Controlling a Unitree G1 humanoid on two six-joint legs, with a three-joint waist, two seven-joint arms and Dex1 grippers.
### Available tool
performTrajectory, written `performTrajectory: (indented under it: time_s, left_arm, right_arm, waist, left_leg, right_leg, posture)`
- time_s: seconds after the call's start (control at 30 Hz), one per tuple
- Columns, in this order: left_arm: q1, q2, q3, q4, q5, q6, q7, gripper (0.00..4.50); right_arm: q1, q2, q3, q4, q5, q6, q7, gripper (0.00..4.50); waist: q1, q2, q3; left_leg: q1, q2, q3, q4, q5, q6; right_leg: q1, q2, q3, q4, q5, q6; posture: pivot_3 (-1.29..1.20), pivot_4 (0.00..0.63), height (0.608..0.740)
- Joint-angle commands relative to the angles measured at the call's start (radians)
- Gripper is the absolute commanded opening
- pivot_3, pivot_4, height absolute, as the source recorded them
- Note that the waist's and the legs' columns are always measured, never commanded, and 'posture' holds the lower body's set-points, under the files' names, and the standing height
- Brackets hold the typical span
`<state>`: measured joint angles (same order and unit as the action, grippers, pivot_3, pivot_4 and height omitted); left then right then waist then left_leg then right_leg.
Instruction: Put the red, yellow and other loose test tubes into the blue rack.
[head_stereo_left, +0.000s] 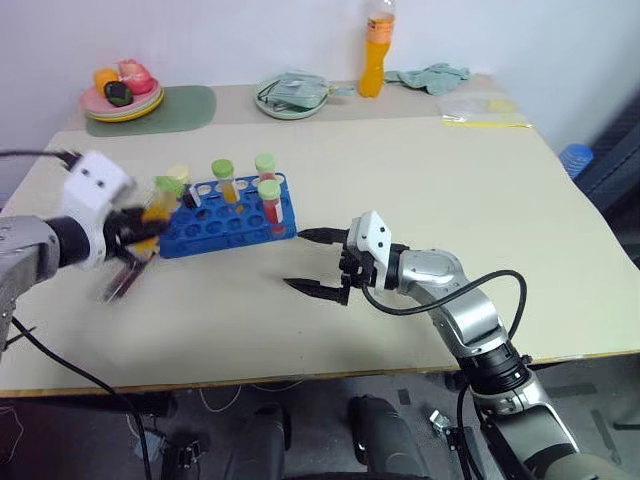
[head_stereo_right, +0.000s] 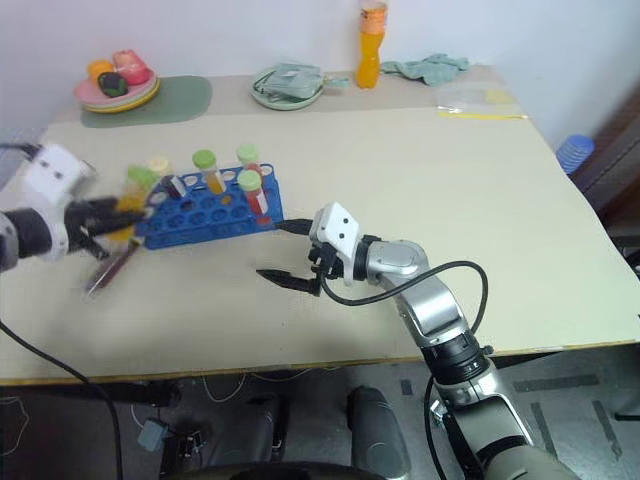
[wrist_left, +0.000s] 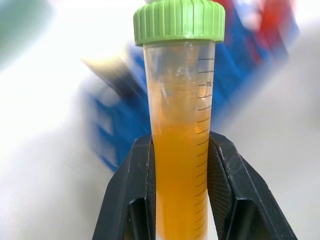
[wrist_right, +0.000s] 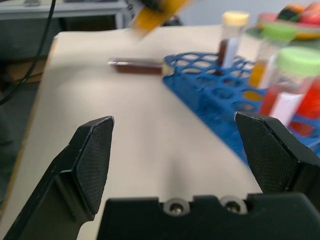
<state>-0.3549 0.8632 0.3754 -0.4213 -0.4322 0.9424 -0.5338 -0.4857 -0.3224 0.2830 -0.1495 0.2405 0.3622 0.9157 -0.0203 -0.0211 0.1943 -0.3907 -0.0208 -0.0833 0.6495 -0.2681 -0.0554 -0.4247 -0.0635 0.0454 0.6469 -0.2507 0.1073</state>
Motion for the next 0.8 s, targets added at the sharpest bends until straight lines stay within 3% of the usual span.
performTrajectory:
  time_s: [0.03, 0.1, 0.2, 0.27, 0.43, 0.8]
  left_arm:
    - [-0.04, -0.152, -0.077, -0.067, 0.169, -0.177, 0.26, 0.78]
    - [-0.045, -0.239, -0.165, -0.063, 0.289, -0.27, 0.378, 0.78]
    - [-0.047, -0.499, -0.338, 0.067, 0.52, -0.453, 0.708, 0.78]
    - [-0.037, -0.585, -0.379, 0.132, 0.577, -0.515, 0.77, 0.78]
    - [-0.017, -0.68, -0.395, 0.179, 0.591, -0.6, 0.779, 0.78]
    - [0.013, -0.746, -0.389, 0.23, 0.577, -0.636, 0.72, 0.78]
  right_arm:
    - [-0.003, 0.005, 0.01, -0.012, 0.01, -0.012, 0.006, 4.3]
    - [-0.004, 0.008, 0.015, -0.003, 0.006, -0.017, 0.005, 4.3]
    - [-0.008, 0.02, 0.02, 0.008, 0.0, -0.017, -0.009, 4.3]
    - [-0.006, 0.023, 0.019, 0.007, -0.002, -0.016, -0.018, 4.3]
    - [0.006, 0.027, 0.015, -0.008, -0.003, -0.01, -0.043, 4.3]
    - [0.025, 0.035, 0.01, -0.026, 0.003, -0.004, -0.095, 4.3]
  waist:
    - [0.006, -0.003, -0.001]
    - [0.009, -0.004, -0.001]
    - [0.013, -0.003, -0.002]
    - [0.012, -0.004, -0.002]
    - [0.0, -0.003, -0.002]
    - [0.008, -0.003, -0.002]
  left_leg:
    - [-0.001, 0.0, 0.0, 0.001, 0.0, 0.0]
    - [-0.001, -0.001, 0.0, 0.001, 0.0, 0.0]
    - [-0.001, -0.002, 0.0, 0.001, 0.0, 0.0]
    - [-0.001, -0.002, 0.0, 0.001, 0.0, 0.0]
    - [-0.001, 0.0, 0.001, -0.001, 0.0, 0.0]
    - [-0.001, -0.001, 0.001, 0.0, 0.0, 0.0]
  right_leg:
    - [0.0, 0.0, 0.0, 0.0, 0.0, 0.0]
    - [0.0, -0.001, 0.0, 0.0, 0.001, 0.001]
    - [0.0, -0.001, 0.0, 0.0, 0.001, 0.001]
    - [0.0, -0.001, 0.001, 0.0, 0.001, 0.001]
    - [-0.003, 0.002, 0.002, 0.002, 0.001, 0.001]
    - [-0.002, 0.001, 0.001, 0.001, 0.001, 0.001]
  posture:
    - [0.0, 0.15, 0.74]
    - [0.0, 0.15, 0.74]
    - [0.0, 0.15, 0.74]
    - [0.0, 0.15, 0.74]
    - [0.0, 0.15, 0.74]
    - [0.0, 0.15, 0.74]
